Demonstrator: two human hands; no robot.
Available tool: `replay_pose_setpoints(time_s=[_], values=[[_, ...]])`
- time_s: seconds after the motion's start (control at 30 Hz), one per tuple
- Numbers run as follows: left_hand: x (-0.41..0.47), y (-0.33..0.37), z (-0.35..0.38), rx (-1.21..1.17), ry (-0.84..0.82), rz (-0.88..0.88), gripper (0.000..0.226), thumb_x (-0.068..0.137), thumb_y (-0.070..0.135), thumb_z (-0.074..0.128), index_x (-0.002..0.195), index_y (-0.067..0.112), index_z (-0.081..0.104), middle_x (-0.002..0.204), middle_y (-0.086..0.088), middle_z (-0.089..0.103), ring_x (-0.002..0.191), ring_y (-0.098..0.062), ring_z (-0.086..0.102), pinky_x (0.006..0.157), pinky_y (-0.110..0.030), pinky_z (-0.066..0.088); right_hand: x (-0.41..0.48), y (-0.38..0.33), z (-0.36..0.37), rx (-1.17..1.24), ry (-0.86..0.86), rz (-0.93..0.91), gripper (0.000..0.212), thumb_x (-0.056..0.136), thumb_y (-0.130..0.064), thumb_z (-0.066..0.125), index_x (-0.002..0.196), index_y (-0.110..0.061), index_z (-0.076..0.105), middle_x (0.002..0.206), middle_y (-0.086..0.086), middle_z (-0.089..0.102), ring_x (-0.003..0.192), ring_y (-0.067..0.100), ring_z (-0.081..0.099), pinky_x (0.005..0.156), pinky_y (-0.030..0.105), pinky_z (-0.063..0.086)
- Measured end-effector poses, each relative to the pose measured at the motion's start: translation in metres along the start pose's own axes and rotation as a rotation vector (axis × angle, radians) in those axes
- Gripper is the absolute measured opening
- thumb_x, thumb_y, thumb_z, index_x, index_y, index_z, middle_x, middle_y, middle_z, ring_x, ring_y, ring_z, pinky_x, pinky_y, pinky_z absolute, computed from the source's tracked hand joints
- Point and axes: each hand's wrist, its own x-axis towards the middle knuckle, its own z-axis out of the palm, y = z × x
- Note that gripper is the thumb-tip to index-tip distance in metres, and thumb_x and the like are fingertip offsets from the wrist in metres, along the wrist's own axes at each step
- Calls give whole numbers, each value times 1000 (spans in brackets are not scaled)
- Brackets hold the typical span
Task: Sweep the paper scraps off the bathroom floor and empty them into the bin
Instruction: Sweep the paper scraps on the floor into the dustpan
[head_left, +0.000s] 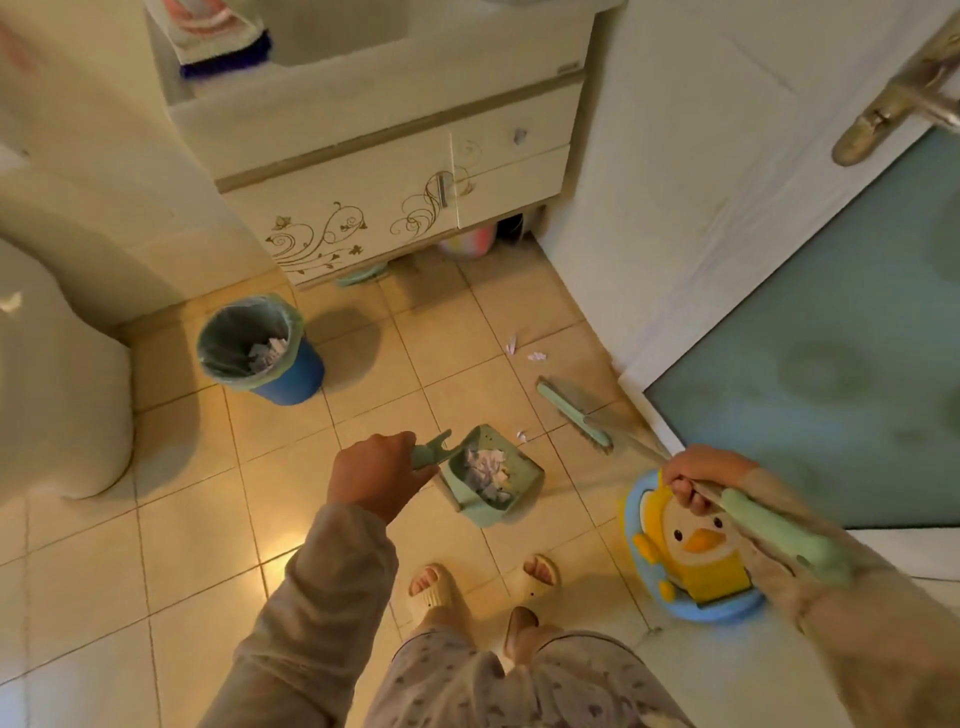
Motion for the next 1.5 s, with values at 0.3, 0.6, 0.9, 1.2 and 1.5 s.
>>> replay_pose_setpoints(time_s=[0.3,0.6,0.9,1.2,1.5], values=[[13,1,-7,-33,-72,-34,34,88,48,53,99,17,62,83,-1,61,77,-20,57,71,-31,46,8,-29,53,-442,17,-167,45,91,-6,45,48,-13,53,26,-5,50,49,13,45,47,21,37],[32,-5,-19,-26,-59,-15,35,87,46,54,104,16,63,96,-5,68,85,-21,61,72,-31,47,-3,29,101,-746,-115,69,22,88,-1,40,106,3,52,59,5,44,49,12,40,42,18,35],[28,-13,-18,14,-7,22,37,87,49,53,105,18,62,97,-2,69,83,-19,62,70,-28,45,-33,13,60,-370,-165,199,36,93,-2,35,60,-15,31,27,-4,35,23,4,35,32,10,26],[46,-16,-34,-17,-2,63,41,86,50,55,105,14,63,97,-6,69,88,-24,65,78,-34,54,-32,-22,62,-307,-101,145,40,95,-2,35,57,-14,31,25,-3,36,19,5,32,29,8,23],[72,-3,-41,-89,15,31,38,87,47,55,103,13,62,94,-7,68,84,-24,63,76,-34,53,-18,-72,44,-281,16,39,33,93,0,36,61,-8,36,24,0,37,17,6,32,31,4,24]])
